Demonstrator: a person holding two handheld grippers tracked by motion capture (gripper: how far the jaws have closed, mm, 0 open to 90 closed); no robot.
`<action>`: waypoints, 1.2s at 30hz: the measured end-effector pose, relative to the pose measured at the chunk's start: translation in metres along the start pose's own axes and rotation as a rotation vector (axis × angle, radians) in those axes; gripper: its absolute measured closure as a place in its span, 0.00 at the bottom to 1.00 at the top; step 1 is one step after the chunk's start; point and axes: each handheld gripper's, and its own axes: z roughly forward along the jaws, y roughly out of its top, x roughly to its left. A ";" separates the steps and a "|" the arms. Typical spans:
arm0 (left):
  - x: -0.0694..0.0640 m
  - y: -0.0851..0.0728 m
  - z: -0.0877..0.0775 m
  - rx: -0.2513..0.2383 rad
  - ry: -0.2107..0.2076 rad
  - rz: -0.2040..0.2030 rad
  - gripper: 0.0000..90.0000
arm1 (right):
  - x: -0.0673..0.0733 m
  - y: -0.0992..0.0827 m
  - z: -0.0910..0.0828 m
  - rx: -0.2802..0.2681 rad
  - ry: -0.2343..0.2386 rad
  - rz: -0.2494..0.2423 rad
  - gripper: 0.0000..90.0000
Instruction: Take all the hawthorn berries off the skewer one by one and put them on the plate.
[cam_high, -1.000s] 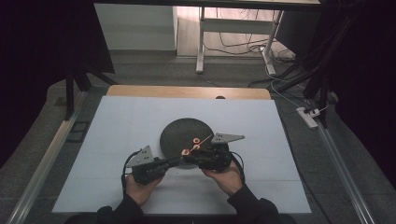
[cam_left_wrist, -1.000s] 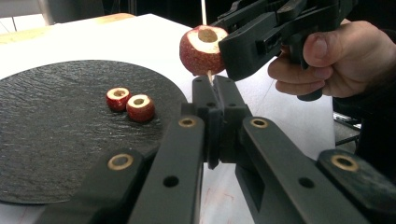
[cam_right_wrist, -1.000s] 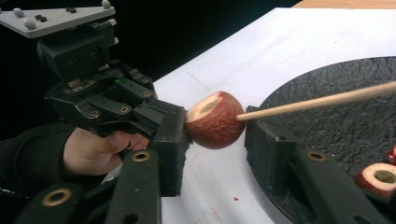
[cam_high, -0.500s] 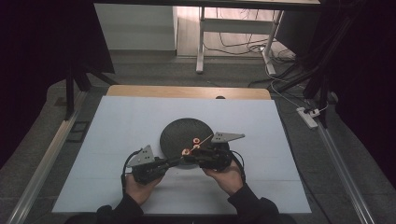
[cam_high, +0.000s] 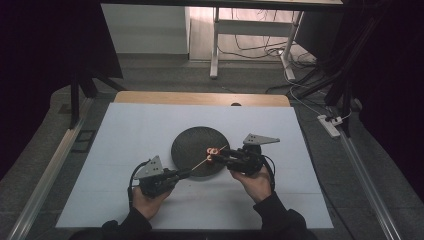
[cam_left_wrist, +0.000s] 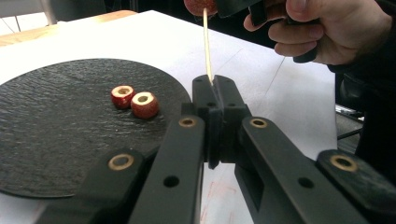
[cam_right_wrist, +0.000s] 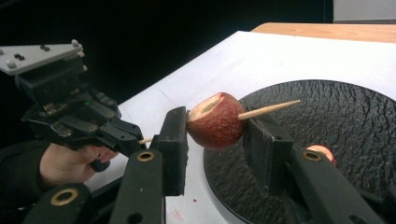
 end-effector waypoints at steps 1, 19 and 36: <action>0.000 0.000 -0.001 -0.001 -0.001 0.000 1.00 | -0.001 0.000 0.000 0.003 0.005 0.004 0.68; 0.008 -0.007 -0.027 -0.014 0.022 -0.012 1.00 | -0.023 0.008 -0.031 -0.112 -0.132 0.072 0.68; 0.015 -0.007 -0.033 -0.029 0.063 -0.048 0.99 | -0.014 0.003 -0.010 0.043 -0.251 -0.109 0.67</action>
